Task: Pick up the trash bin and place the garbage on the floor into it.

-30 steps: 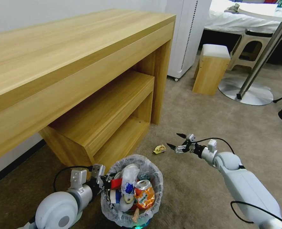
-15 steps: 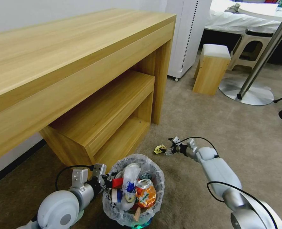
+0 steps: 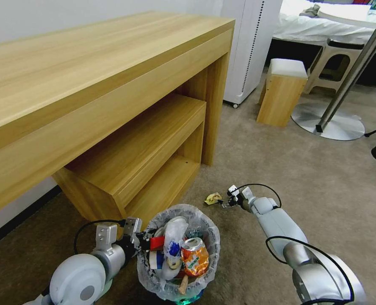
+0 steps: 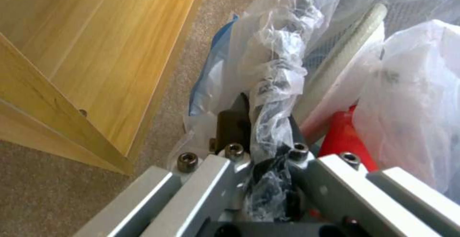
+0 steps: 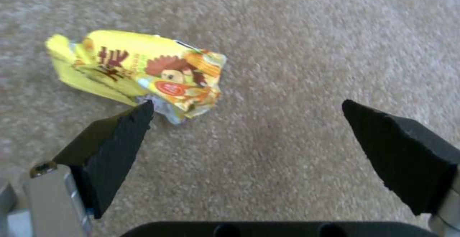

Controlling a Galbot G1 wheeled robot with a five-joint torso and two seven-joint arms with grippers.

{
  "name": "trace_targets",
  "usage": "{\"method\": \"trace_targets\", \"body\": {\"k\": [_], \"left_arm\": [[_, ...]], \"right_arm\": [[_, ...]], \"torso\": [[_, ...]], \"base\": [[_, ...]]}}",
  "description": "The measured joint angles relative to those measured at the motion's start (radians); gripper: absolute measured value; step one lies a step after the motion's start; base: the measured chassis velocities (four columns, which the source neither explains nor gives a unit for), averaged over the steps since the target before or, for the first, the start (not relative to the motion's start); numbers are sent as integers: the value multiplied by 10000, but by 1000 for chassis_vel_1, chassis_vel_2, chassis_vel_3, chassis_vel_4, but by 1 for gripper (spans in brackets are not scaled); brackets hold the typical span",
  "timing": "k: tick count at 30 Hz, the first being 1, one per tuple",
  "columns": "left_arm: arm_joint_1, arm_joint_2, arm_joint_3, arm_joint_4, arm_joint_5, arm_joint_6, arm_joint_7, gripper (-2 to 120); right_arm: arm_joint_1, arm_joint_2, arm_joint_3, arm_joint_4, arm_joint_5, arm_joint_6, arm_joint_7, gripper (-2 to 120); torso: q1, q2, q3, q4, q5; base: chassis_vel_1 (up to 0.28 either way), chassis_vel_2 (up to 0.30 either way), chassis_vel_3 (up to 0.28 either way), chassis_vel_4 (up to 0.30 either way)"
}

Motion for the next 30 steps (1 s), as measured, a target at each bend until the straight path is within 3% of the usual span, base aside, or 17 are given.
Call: {"method": "trace_targets", "body": {"k": [30], "left_arm": [[-110, -9, 91, -49, 32, -67, 51, 0]], "right_arm": [[180, 462, -40, -297, 807, -924, 1392, 100]], "torso": [[0, 0, 0, 0, 1]], "base": [[0, 0, 0, 0]]}}
